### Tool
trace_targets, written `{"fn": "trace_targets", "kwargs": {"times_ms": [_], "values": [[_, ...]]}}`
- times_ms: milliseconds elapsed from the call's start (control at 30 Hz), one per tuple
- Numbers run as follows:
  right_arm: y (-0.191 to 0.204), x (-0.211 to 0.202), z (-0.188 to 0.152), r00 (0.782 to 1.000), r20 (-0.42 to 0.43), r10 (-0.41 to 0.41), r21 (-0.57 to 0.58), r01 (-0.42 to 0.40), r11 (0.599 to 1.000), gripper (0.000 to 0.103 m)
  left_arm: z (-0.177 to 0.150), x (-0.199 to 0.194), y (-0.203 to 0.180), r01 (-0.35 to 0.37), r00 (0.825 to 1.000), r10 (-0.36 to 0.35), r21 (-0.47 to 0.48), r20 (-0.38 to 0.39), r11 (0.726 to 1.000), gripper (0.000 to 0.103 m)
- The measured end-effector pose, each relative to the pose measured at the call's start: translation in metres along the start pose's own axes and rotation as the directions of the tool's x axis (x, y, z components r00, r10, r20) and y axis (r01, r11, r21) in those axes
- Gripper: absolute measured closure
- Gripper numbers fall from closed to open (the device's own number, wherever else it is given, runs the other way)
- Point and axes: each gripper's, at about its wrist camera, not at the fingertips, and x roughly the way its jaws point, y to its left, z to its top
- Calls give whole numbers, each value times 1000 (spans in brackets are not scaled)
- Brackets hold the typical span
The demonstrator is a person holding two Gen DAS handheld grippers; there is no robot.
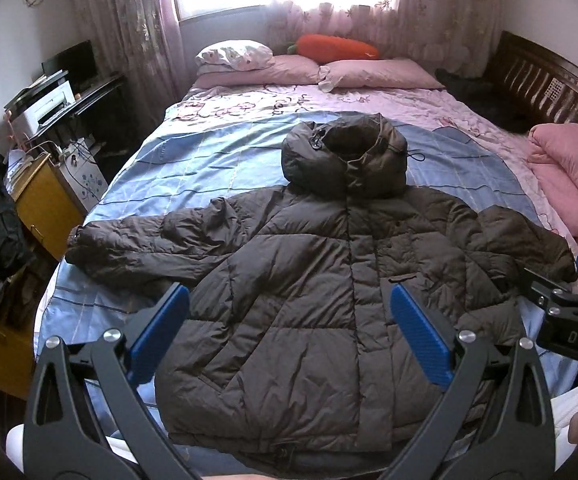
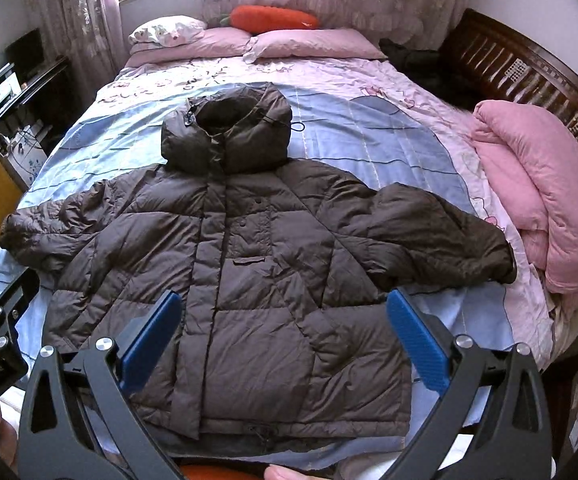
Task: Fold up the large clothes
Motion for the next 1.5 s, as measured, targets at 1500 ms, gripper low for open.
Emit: {"fn": "trace_targets", "kwargs": {"times_ms": [1500], "values": [[-101, 309, 287, 976, -45, 214, 645, -135, 752, 1, 241, 361, 35, 155, 965, -196, -225, -176, 962, 2]]}}
